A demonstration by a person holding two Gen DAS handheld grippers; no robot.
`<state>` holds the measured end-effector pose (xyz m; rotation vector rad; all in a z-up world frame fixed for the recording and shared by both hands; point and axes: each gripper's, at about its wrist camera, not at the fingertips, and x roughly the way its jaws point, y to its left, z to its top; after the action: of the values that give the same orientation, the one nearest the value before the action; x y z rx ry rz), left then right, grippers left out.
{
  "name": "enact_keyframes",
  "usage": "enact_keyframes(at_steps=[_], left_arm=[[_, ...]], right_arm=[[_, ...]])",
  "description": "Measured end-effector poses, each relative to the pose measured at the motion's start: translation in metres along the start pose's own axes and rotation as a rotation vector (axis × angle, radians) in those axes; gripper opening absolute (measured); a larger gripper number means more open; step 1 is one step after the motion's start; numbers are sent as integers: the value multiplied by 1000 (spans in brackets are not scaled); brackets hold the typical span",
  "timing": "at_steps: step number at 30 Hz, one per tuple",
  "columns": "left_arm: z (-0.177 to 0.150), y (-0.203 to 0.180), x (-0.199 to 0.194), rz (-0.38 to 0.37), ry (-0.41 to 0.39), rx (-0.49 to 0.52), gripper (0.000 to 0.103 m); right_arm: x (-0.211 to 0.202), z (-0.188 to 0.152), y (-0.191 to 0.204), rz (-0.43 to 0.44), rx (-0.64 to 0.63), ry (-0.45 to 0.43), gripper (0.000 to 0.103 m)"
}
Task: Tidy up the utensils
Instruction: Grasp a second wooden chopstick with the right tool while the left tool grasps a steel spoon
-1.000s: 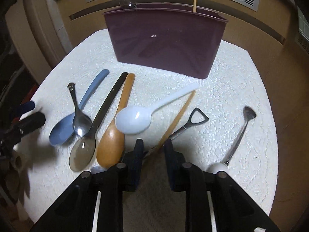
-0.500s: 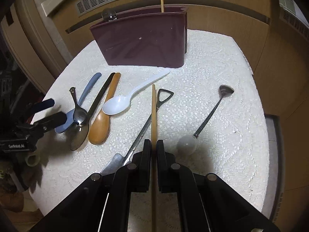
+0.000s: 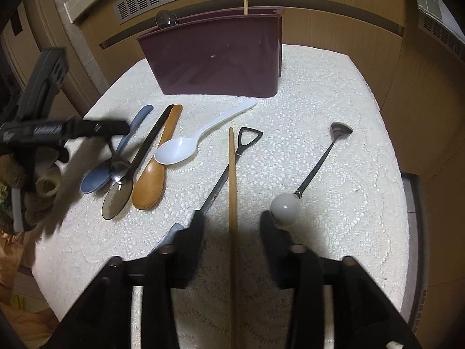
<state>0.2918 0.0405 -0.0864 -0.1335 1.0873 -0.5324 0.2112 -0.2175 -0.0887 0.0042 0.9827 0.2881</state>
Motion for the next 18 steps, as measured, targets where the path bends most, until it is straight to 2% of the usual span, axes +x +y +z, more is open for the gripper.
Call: enact_keyframes(at_steps=[5,7,10,13,14,15,17,18], left_arm=[[-53,-10,-24,-61,33,4,93],[-69,-21,-29,-66,48,36,93],[-80,-42,-33,-5,39,100,93],[-70,-54,-35,57,-13,132,92],[-61,-54,-34,71,-30,121,85],[-54,-52,-32,75,-36,107,71],[-36,-47,-21,107,-22,80,60],[-30,-46,-13,139,-13,83,59]], right_arm=[[1,-1,2,-2,-5,0,43],[2,-1,5,-5,-14,-1,43],[1,-3,9,-8,-25,-5,43],[-2,-5,12,-15,-36,-20,43],[-4,-6,13,-19,-42,-27,43],[-7,-6,15,-24,-52,-39,43],[-12,-7,16,-31,-65,-56,43],[-15,-8,16,-32,-70,-65,43]])
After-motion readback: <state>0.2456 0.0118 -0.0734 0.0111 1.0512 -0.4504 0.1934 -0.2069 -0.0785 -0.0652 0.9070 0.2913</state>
